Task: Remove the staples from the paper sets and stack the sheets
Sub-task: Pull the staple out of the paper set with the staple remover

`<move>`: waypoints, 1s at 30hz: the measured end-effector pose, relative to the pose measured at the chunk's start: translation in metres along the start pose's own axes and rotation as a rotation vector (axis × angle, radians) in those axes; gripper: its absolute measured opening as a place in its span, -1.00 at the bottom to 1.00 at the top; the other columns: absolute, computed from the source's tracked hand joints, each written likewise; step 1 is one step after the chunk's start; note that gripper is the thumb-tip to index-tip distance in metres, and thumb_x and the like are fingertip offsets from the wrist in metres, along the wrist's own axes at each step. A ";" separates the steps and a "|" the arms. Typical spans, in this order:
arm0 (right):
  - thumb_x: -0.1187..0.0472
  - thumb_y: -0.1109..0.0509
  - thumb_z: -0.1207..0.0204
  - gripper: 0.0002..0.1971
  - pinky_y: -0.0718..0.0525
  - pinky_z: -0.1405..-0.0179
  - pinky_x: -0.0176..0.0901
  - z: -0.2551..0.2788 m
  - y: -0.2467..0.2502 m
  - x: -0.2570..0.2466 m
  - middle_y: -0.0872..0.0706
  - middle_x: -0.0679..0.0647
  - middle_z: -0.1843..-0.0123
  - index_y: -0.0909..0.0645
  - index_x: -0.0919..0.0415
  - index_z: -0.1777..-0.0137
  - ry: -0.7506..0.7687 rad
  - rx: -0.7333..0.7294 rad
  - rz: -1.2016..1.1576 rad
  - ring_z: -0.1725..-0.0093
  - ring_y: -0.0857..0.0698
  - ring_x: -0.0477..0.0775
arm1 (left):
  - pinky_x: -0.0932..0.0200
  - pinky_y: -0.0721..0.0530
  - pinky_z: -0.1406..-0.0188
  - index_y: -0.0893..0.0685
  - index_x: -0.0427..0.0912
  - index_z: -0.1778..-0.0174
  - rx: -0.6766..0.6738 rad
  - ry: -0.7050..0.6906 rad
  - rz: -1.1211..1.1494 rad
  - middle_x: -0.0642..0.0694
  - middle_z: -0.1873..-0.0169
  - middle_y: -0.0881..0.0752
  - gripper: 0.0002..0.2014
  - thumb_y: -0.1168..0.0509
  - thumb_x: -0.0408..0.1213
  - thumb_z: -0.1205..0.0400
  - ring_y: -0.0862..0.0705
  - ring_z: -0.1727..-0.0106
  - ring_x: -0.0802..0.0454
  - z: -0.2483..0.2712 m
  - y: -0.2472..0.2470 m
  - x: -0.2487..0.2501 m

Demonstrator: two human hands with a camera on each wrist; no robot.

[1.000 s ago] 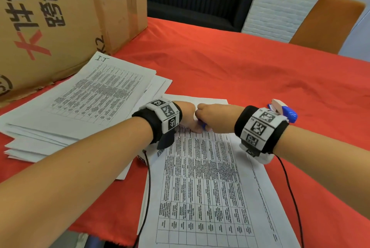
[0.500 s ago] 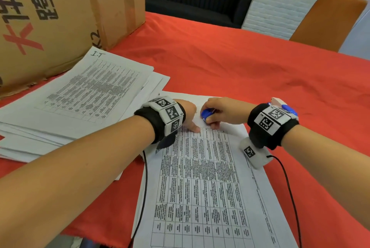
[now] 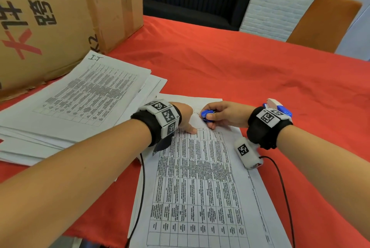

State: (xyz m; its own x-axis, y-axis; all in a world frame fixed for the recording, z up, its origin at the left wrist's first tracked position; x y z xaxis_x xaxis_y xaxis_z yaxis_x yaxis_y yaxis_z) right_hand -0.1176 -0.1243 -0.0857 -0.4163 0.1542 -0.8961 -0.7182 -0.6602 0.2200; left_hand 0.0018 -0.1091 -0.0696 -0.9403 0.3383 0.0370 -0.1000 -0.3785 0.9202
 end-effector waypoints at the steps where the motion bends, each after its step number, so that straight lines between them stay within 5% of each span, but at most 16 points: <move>1: 0.46 -0.15 -0.67 -0.86 -0.69 0.12 -0.20 0.000 0.000 0.001 -0.61 0.17 0.20 -0.53 0.34 -0.08 -0.001 -0.001 -0.025 0.27 -0.63 0.01 | 0.13 -0.50 0.00 -0.55 -0.25 -0.34 -0.005 0.002 0.004 -0.08 -0.07 -0.63 -0.40 -0.25 0.19 -0.58 -0.61 -0.08 -0.05 0.000 0.000 0.000; 4: 0.46 -0.13 -0.68 -0.85 -0.68 0.16 -0.24 0.001 -0.001 0.002 -0.60 0.17 0.21 -0.52 0.37 -0.09 0.003 0.001 -0.087 0.29 -0.63 -0.01 | 0.15 -0.49 0.03 -0.55 -0.26 -0.34 -0.008 0.015 0.010 -0.07 -0.01 -0.59 -0.39 -0.24 0.18 -0.59 -0.56 0.00 -0.03 0.002 -0.001 0.000; 12: 0.44 -0.11 -0.69 -0.84 -0.71 0.20 -0.31 0.010 -0.006 0.000 -0.57 0.21 0.22 -0.53 0.38 -0.08 0.004 0.049 -0.212 0.36 -0.65 -0.04 | 0.09 -0.54 -0.18 -0.53 -0.28 -0.37 0.003 0.029 -0.008 -0.16 -0.27 -0.65 -0.41 -0.22 0.15 -0.62 -0.63 -0.24 -0.12 0.012 -0.001 0.005; 22: 0.44 -0.14 -0.68 -0.86 -0.72 0.23 -0.26 0.015 -0.012 -0.008 -0.59 0.22 0.24 -0.54 0.37 -0.07 0.034 0.035 -0.207 0.36 -0.67 -0.01 | 0.10 -0.51 -0.10 -0.56 -0.29 -0.34 0.000 0.075 -0.078 -0.18 -0.23 -0.67 -0.38 -0.24 0.19 -0.59 -0.63 -0.24 -0.17 0.011 0.001 0.004; 30: 0.40 -0.19 -0.67 -0.88 -0.71 0.17 -0.26 0.054 0.029 -0.059 -0.57 0.23 0.18 -0.55 0.36 -0.09 0.167 0.166 -0.117 0.26 -0.64 0.01 | 0.16 -0.43 0.37 -0.52 -0.21 -0.02 -0.020 0.057 0.011 -0.12 0.10 -0.55 -0.53 -0.23 0.19 -0.60 -0.52 0.22 -0.07 0.011 0.000 0.002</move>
State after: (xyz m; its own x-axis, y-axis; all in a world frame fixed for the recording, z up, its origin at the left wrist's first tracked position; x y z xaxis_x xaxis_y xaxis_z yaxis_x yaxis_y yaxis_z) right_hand -0.1436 -0.1128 -0.0058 -0.2372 0.0900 -0.9673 -0.8433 -0.5133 0.1591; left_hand 0.0032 -0.0984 -0.0654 -0.9584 0.2844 0.0237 -0.0958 -0.3989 0.9120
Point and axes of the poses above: each hand's wrist, its own z-axis away from the middle knuckle, its own y-axis out of the back of the hand, x = y × z, the point moved 7 cm from there along -z, towards the middle knuckle
